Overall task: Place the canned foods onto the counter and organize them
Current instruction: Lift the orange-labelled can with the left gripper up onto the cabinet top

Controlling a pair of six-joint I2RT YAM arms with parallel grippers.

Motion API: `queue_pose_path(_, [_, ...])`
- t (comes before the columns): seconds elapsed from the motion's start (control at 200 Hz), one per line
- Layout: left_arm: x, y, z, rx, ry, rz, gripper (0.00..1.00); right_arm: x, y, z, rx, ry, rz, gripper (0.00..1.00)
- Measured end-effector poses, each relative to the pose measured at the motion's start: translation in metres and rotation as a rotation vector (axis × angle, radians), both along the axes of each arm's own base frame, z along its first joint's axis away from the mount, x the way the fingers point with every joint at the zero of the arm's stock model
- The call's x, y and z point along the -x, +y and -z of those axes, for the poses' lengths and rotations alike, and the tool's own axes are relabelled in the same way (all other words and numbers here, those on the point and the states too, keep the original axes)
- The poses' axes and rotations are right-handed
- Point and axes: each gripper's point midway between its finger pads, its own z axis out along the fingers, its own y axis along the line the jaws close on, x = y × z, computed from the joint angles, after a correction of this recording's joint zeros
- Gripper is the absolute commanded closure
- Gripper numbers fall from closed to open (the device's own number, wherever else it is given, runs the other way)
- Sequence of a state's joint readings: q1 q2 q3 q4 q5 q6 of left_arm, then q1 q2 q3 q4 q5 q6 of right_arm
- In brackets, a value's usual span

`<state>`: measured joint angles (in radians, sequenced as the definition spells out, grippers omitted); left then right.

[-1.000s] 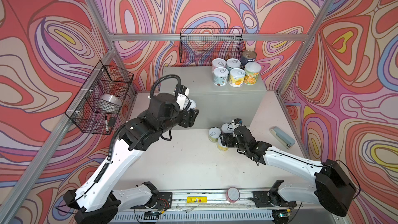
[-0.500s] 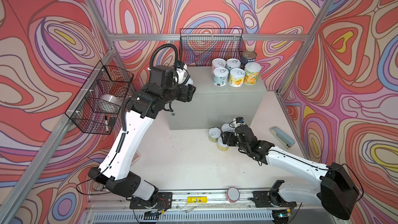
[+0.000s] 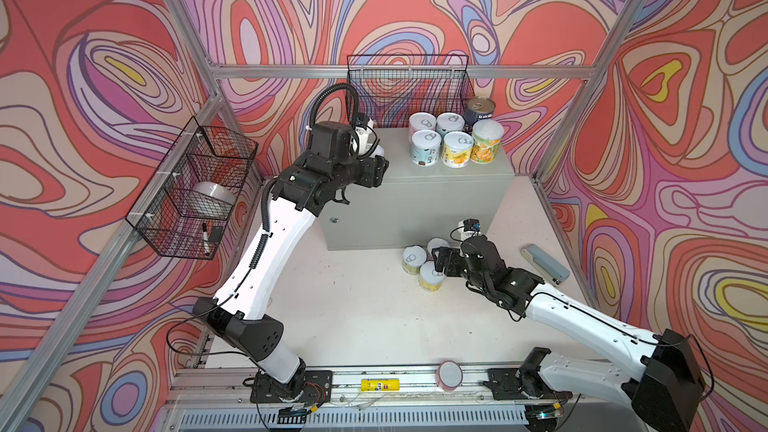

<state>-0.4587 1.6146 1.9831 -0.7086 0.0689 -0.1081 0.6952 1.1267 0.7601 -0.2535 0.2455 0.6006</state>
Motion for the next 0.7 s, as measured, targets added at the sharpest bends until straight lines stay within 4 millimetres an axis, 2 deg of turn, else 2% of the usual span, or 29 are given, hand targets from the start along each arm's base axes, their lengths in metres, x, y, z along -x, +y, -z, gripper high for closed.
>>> queue_pose_path(0.095, [-0.01,-0.004,0.009,0.006,-0.013,-0.004,1.0,0.001,-0.002,-0.002,0.0,-0.004,0.004,0.1])
queue_pose_path(0.185, [-0.02,-0.008,0.026,0.005,-0.019,-0.007,1.0,0.001,-0.003,-0.003,0.001,-0.008,0.007,0.1])
queue_pose_path(0.496, [-0.034,-0.019,0.024,0.022,-0.068,-0.01,1.0,0.001,-0.003,-0.008,0.011,-0.011,0.0,0.1])
queue_pose_path(0.701, [-0.053,-0.032,0.025,0.025,-0.085,-0.005,1.0,-0.001,-0.001,-0.007,0.016,-0.008,-0.002,0.1])
